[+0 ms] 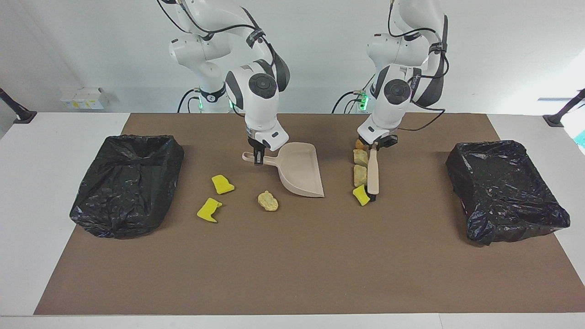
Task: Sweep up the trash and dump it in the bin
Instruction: 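Sweep bread and sponge into the dustpan with the left gripper's brush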
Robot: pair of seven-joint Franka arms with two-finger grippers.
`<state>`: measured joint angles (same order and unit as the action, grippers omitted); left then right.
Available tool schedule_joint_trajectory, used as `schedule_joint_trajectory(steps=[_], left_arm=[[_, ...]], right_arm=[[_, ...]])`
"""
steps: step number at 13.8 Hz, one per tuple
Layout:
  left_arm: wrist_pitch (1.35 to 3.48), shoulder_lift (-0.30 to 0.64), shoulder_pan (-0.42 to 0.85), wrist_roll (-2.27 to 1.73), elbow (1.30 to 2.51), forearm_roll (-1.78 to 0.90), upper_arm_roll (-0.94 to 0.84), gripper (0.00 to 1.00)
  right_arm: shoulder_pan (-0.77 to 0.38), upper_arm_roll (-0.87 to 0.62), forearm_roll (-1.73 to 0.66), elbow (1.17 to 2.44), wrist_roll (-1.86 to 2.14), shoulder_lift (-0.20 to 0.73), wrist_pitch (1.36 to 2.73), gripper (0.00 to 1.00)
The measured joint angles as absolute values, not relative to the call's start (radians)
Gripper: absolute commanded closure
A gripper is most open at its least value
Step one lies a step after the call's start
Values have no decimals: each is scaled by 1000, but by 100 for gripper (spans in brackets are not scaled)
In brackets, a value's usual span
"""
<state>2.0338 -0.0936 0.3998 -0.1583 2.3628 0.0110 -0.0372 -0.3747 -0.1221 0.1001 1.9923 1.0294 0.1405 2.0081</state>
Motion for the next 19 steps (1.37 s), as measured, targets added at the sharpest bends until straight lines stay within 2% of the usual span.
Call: schedule_joint_trajectory(steps=[6, 11, 15, 19], left_arm=[[2027, -98, 511, -142, 2362, -103, -38, 100], [2053, -106, 675, -162, 2341, -287, -41, 100], [2040, -106, 688, -205, 2331, -318, -31, 100], [1977, -129, 687, -421, 2327, -320, -22, 100]], right_arm=[[-375, -122, 100, 1993, 1029, 141, 2008, 100], [-375, -122, 100, 1993, 1029, 141, 2008, 100], [-375, -122, 100, 1993, 1029, 141, 2008, 100], [-375, -122, 100, 1993, 1029, 141, 2008, 100]])
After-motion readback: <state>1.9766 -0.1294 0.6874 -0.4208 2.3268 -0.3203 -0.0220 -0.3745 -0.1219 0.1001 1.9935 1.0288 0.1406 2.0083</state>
